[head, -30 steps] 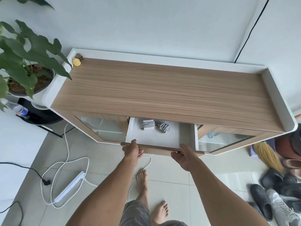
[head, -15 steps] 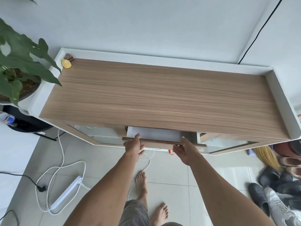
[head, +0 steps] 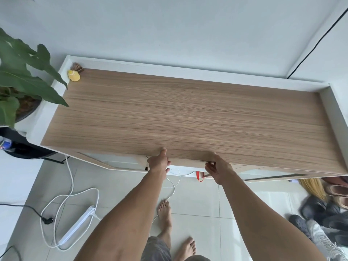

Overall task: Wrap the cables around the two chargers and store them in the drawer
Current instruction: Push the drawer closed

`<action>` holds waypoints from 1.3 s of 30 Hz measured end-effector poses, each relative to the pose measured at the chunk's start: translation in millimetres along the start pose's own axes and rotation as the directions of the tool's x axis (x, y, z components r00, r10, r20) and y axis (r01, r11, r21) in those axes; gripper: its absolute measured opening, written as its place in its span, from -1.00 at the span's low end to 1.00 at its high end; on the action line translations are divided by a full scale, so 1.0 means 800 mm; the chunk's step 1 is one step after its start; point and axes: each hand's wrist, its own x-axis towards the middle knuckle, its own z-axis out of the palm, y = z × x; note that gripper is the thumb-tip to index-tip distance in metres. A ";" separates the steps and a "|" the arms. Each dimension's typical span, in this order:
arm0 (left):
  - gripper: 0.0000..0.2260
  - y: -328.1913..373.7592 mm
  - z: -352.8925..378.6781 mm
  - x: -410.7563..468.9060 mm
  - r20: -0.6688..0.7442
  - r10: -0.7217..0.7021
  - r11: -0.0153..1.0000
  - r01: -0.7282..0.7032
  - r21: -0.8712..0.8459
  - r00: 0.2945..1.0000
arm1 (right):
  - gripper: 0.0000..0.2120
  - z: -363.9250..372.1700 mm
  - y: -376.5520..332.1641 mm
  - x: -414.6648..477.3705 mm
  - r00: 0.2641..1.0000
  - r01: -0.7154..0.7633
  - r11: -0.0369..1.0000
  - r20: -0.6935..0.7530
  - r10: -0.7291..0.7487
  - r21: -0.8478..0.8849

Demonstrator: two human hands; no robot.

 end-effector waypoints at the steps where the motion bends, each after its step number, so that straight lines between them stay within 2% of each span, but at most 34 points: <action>1: -0.46 0.001 0.001 0.002 -0.012 -0.001 1.000 0.001 0.002 1.000 | -0.74 0.002 0.000 0.003 1.000 0.000 1.000 -0.014 0.000 -0.005; 5: -0.44 -0.001 0.005 0.004 -0.071 0.030 0.998 -0.026 0.057 0.997 | -0.81 0.005 0.002 0.006 0.998 -0.004 1.000 -0.059 0.002 -0.031; 9: -0.48 -0.001 0.004 0.002 -0.065 0.091 0.983 -0.079 0.168 0.994 | -0.81 0.005 0.000 0.004 0.997 0.000 0.999 -0.075 -0.004 -0.049; 14: -0.75 0.005 -0.007 -0.009 0.096 0.164 0.878 -0.189 0.439 0.982 | -0.83 0.009 -0.004 -0.012 0.996 0.005 0.987 -0.085 -0.019 -0.159; 16: -0.75 0.010 -0.009 -0.018 0.174 0.154 0.824 -0.223 0.521 0.973 | -0.84 0.009 -0.008 -0.025 0.992 0.039 0.949 -0.099 -0.073 -0.313; 17: -0.76 0.012 -0.008 -0.023 0.247 0.127 0.786 -0.249 0.566 0.961 | -0.81 0.009 -0.012 -0.030 0.985 0.084 0.895 -0.100 -0.141 -0.439; 19: -0.77 0.020 0.001 -0.041 0.444 0.079 0.676 -0.375 0.634 0.893 | -0.72 0.014 -0.021 -0.042 0.948 0.207 0.734 -0.051 -0.313 -0.646; 21: -0.71 0.029 0.015 -0.050 0.568 0.147 0.578 -0.536 0.615 0.810 | -0.73 0.018 -0.029 -0.049 0.893 0.332 0.599 0.038 -0.449 -0.729; 23: -0.71 0.039 0.032 -0.048 0.596 0.341 0.464 -0.682 0.566 0.727 | -0.76 0.023 -0.038 -0.053 0.828 0.434 0.487 0.122 -0.548 -0.758; 25: -0.81 0.049 0.040 -0.039 0.589 0.519 0.250 -0.769 0.589 0.620 | -0.82 0.024 -0.044 -0.051 0.751 0.523 0.347 0.228 -0.620 -0.778; 27: -0.78 0.055 0.038 -0.031 0.605 0.623 0.043 -0.794 0.606 0.496 | -0.74 0.024 -0.046 -0.048 0.691 0.573 0.232 0.312 -0.652 -0.786; 29: -0.63 0.062 0.032 -0.021 0.629 0.657 -0.135 -0.757 0.639 0.415 | -0.62 0.024 -0.043 -0.038 0.655 0.585 0.127 0.375 -0.656 -0.801; 31: -0.48 0.067 0.025 -0.005 0.639 0.659 -0.254 -0.683 0.685 0.396 | -0.52 0.029 -0.037 -0.026 0.616 0.595 0.037 0.426 -0.662 -0.803; 33: -0.38 0.070 0.019 0.010 0.641 0.639 -0.301 -0.628 0.718 0.426 | -0.45 0.036 -0.032 -0.016 0.593 0.583 -0.043 0.461 -0.659 -0.812; 35: -0.37 0.067 0.018 0.024 0.627 0.633 -0.314 -0.589 0.744 0.455 | -0.41 0.044 -0.025 -0.003 0.592 0.543 -0.126 0.485 -0.644 -0.830; 39: -0.41 0.053 0.020 0.042 0.607 0.667 -0.395 -0.487 0.779 0.431 | -0.41 0.050 -0.010 0.024 0.539 0.497 -0.255 0.526 -0.658 -0.829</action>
